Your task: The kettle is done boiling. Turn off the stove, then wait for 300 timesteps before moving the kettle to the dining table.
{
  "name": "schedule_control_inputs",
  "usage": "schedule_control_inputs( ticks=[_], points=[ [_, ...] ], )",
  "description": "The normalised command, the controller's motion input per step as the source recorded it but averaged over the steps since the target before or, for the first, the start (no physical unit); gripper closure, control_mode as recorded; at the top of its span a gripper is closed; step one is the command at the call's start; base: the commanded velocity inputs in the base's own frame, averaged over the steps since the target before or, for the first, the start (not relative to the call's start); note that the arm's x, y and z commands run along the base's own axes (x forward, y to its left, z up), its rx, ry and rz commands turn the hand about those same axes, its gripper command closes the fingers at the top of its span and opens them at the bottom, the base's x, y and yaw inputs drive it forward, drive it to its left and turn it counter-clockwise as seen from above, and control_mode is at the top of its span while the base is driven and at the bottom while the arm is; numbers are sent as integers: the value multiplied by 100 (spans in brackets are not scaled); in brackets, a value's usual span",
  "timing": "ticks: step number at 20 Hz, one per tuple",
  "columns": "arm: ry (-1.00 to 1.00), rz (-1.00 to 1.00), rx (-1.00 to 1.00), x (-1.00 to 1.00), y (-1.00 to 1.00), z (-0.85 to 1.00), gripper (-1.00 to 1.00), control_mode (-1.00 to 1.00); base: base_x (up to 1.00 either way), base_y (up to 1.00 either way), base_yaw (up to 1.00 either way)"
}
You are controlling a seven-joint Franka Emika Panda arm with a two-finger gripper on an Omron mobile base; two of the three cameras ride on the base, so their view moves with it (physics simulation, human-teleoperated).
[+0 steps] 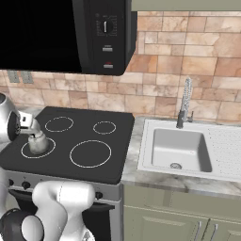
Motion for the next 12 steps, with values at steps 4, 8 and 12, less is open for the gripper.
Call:
schedule_control_inputs(
  ticks=[4,8,12],
  points=[
    [0,0,-4,3,0,-2,-100,-100,0,0,0],
    [0,0,-2,9,0,-1,-100,-100,0,0,0],
    [0,1,0,13,0,0,-100,-100,0,0,0]
  ],
)
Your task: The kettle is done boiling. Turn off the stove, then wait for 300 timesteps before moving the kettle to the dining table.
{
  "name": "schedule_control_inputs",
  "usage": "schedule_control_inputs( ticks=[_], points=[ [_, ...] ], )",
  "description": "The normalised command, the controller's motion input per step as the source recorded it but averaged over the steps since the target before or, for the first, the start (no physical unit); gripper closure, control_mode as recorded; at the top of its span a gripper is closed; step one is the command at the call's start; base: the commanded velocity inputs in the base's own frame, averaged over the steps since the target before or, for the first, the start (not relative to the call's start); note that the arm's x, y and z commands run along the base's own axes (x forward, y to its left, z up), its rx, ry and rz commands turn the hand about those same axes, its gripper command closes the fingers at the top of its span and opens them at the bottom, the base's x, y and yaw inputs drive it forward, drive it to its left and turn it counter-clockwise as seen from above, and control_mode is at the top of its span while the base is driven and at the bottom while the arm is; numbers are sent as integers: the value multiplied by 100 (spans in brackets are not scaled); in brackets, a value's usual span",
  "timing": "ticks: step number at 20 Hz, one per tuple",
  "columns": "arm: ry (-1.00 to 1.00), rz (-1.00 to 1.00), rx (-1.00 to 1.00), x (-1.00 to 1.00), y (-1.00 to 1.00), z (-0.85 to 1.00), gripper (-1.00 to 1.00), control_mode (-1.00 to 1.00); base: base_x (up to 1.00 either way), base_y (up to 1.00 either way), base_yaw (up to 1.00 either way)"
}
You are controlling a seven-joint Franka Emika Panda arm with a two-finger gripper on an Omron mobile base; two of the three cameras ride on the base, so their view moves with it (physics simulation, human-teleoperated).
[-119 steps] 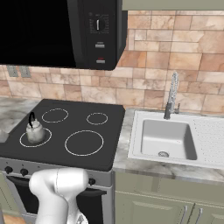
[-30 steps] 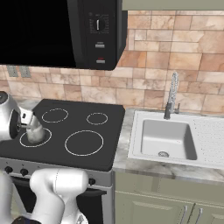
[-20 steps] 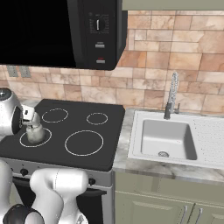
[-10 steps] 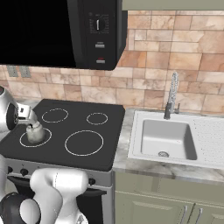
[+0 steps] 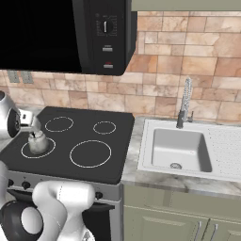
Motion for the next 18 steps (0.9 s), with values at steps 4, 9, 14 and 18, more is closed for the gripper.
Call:
schedule_control_inputs(
  ticks=[4,9,14,18],
  points=[
    [0,1,0,15,0,-5,-100,-100,0,0,0],
    [0,2,0,17,0,-12,-100,-100,0,0,0],
    [0,3,0,16,0,-16,-100,-100,0,0,0],
    [0,3,0,15,0,-12,-100,-100,0,0,0]
  ],
)
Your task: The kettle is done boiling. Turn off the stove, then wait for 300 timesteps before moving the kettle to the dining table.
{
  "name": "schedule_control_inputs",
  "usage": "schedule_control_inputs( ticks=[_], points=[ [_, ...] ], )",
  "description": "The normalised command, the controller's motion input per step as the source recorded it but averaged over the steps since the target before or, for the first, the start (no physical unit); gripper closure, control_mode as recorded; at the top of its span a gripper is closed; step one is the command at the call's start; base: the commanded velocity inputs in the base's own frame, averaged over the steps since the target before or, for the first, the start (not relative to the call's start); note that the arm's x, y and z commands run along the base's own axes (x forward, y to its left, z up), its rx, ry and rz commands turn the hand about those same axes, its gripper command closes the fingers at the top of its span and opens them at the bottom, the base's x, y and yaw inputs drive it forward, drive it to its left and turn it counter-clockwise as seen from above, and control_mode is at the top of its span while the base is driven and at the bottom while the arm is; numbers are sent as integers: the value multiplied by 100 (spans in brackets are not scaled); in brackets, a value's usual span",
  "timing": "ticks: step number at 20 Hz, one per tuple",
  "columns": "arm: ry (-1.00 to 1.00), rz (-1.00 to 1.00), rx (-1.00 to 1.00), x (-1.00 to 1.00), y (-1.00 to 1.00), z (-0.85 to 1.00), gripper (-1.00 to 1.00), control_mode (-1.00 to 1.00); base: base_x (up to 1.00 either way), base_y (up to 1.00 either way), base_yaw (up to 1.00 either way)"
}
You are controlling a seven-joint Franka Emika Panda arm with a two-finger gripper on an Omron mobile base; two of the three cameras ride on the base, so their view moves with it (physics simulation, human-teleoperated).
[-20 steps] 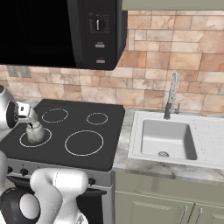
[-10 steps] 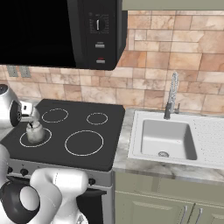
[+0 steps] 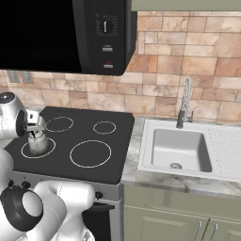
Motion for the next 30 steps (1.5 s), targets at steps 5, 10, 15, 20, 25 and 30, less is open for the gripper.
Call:
schedule_control_inputs(
  ticks=[5,10,15,20,25,30],
  points=[
    [0,3,0,15,0,-9,-100,-100,0,0,0],
    [0,2,0,15,1,-6,-100,-100,0,0,0],
    [0,1,0,12,5,-3,-100,-100,0,0,0],
    [0,0,0,10,13,-3,-100,-100,0,0,0],
    [0,0,0,12,14,-2,-100,-100,0,0,0],
    [0,0,0,12,5,-7,-100,-100,0,0,0]
  ],
)
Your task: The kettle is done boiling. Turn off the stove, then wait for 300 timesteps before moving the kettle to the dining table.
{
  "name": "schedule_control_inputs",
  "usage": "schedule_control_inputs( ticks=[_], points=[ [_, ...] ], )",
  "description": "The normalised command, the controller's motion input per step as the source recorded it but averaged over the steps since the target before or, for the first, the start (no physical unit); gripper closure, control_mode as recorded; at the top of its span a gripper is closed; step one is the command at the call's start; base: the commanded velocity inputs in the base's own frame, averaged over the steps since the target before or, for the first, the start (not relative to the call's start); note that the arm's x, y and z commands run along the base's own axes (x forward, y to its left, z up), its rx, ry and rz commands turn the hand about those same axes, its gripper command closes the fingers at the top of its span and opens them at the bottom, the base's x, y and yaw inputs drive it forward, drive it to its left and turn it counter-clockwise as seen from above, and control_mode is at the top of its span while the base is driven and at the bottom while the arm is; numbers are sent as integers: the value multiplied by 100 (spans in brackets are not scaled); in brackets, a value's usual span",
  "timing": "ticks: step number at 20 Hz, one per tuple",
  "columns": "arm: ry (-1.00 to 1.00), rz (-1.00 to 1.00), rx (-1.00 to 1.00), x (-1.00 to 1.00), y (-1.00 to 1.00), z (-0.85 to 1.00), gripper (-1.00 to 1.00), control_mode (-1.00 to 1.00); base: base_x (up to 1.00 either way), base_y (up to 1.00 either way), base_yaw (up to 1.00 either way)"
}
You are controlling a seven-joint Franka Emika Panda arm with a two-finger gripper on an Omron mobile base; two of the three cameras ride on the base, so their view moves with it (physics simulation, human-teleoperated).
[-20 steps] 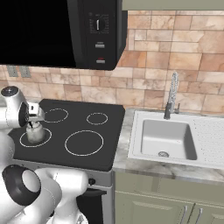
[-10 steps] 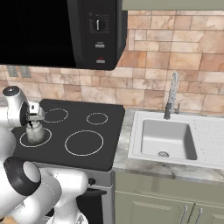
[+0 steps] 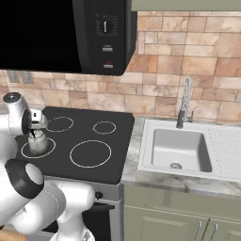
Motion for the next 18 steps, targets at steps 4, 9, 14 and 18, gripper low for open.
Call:
schedule_control_inputs(
  ticks=[4,9,14,18],
  points=[
    [0,1,0,13,0,-12,-100,-100,0,0,0],
    [0,1,0,11,0,-12,-100,-100,0,0,0],
    [0,0,0,12,1,-10,-100,-100,0,0,0],
    [0,0,0,14,9,-6,-100,-100,0,0,0]
  ],
)
